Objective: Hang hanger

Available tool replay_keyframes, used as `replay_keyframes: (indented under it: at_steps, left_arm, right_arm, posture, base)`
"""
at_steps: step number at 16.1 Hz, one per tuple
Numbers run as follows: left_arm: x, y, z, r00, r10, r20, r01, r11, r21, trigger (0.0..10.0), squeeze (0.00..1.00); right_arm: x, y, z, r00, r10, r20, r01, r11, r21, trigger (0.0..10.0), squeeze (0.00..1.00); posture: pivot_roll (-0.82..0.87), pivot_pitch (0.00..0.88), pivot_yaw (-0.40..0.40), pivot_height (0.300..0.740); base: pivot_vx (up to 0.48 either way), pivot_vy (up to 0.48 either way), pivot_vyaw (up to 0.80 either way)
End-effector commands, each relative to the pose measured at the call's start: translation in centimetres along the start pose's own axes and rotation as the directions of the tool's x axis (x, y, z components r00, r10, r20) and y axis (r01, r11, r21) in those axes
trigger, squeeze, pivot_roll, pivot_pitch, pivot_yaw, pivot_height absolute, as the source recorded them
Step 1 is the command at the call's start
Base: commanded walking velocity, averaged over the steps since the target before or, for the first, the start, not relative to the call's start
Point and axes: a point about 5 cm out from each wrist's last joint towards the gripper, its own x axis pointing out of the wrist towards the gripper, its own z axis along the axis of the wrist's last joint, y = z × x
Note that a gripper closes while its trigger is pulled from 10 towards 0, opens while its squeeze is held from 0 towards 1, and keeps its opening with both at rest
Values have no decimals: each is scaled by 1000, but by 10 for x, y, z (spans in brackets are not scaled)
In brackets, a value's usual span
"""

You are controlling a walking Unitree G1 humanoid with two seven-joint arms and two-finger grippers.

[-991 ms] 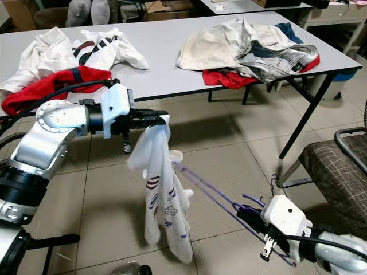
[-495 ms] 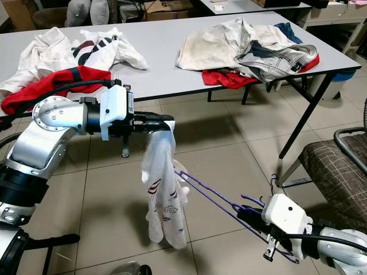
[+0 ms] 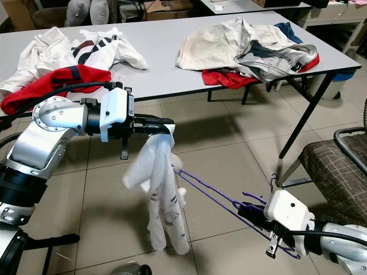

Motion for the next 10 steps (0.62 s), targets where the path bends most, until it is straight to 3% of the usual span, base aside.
replay_keyframes:
  at_steps: [1, 10]
  left_arm:
    - [0, 3, 7, 1000, -14, 2, 14, 999, 41, 10000, 0]
    - [3, -7, 12, 996, -86, 36, 84, 995, 52, 10000, 0]
  right_arm:
    - [-5, -5, 6, 1000, -13, 14, 14, 999, -33, 10000, 0]
    - [-9, -10, 9, 1000, 29, 0, -29, 997, -76, 10000, 0]
  posture:
    - [-18, 82, 56, 740]
    - [-22, 63, 50, 740]
  base:
    - [0, 0, 0]
    - [0, 0, 0]
